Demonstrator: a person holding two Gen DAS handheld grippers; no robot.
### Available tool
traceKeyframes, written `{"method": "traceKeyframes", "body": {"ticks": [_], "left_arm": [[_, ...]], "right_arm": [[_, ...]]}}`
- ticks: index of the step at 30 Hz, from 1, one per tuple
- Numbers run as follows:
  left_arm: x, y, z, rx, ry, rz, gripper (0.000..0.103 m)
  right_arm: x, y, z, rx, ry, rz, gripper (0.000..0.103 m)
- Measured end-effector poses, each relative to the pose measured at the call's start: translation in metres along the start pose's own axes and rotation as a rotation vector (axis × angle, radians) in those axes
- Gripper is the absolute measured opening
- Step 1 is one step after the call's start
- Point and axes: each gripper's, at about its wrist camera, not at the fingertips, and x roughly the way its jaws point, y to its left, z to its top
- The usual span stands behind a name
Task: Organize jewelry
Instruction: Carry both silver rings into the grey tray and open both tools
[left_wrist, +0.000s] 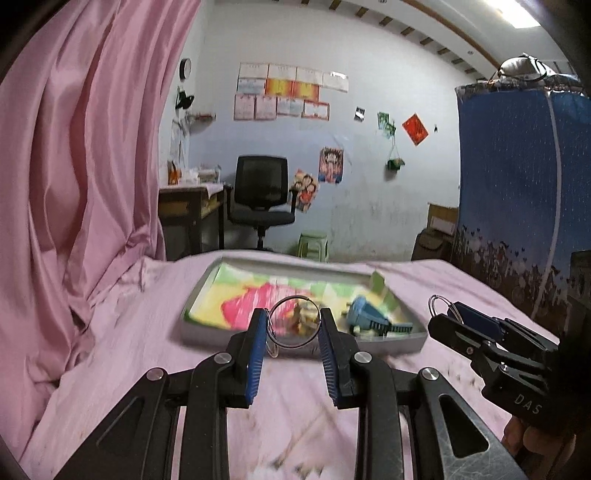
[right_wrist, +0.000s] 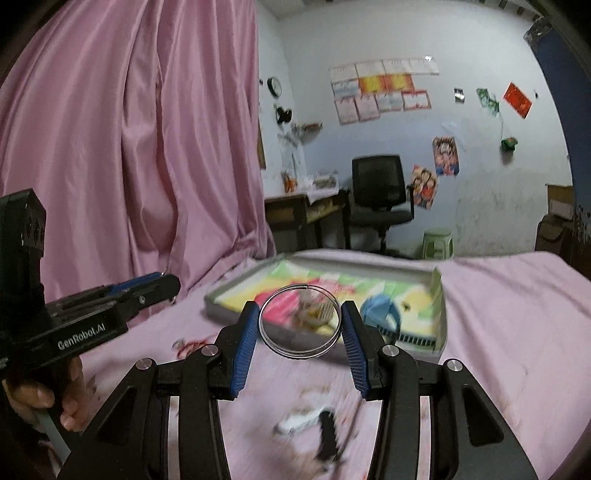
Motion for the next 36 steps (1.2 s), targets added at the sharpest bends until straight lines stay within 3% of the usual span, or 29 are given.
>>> {"method": "traceKeyframes", "body": {"ticks": [8,21,28,36], "left_arm": [[0.046,-0.007,0.02,0.01,-0.06,0.022,0.026],[0.138,-0.003,0.037,-0.046,-0.018,0.059,0.027],[0.169,-0.001,0.031,-0.062,0.088,0.071,0.027],[0.193,0.0,0.02,-0.061,0.264,0.07,0.027]], "right_arm": [[0.04,-0.023,0.032,0.011,-0.088,-0.034,0.04],[0.117,-0.058,0.028,0.074,-0.035,-0.085,0.04],[0.149,-0.069,0.015,0.117,0.078,-0.101,0.04],[0.166,-0.083,-0.003,0.167,0.206,-0.118,0.041]]}}
